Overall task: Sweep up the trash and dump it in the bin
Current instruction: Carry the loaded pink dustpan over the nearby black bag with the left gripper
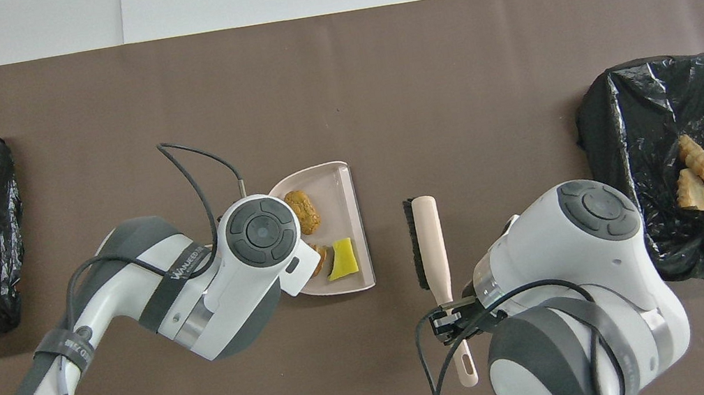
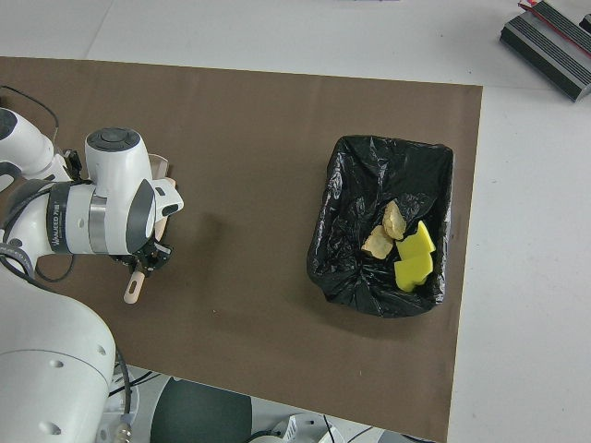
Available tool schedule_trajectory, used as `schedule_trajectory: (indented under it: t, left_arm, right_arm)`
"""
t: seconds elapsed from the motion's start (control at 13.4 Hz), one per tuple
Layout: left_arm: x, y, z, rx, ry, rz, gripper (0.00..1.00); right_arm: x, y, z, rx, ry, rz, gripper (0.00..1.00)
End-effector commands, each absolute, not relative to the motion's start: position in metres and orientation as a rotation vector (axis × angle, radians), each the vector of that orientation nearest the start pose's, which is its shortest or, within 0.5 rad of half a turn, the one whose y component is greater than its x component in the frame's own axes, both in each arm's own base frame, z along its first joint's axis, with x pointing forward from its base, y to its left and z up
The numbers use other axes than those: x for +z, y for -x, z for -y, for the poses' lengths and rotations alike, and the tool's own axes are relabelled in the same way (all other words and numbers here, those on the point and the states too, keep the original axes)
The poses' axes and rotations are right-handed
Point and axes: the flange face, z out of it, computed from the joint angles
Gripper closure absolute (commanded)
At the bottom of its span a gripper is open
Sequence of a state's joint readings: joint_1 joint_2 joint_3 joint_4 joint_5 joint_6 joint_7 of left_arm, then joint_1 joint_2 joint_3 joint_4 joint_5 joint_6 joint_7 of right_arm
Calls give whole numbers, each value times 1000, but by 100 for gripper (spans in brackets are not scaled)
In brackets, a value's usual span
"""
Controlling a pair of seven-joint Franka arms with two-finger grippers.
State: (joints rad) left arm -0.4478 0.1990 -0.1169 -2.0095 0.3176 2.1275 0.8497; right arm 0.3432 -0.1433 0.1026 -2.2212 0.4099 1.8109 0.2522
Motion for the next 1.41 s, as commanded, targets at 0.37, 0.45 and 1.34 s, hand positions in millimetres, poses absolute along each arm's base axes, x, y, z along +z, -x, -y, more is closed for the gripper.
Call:
schedule_trajectory:
  t: [0.37,0.45,1.34]
  left_arm:
    - [420,-568,146,72,2082,-2024,100]
    - [434,-581,117,45,2132,-1966,100]
    - [508,-630,-226,-35,2278,-1891,100]
  right_arm:
    - [430,-344,-342,619,2972,13,100]
    - [429,-331,-353,629,2984,26,100]
    - [349,-260,-418,627,3070,-21,100]
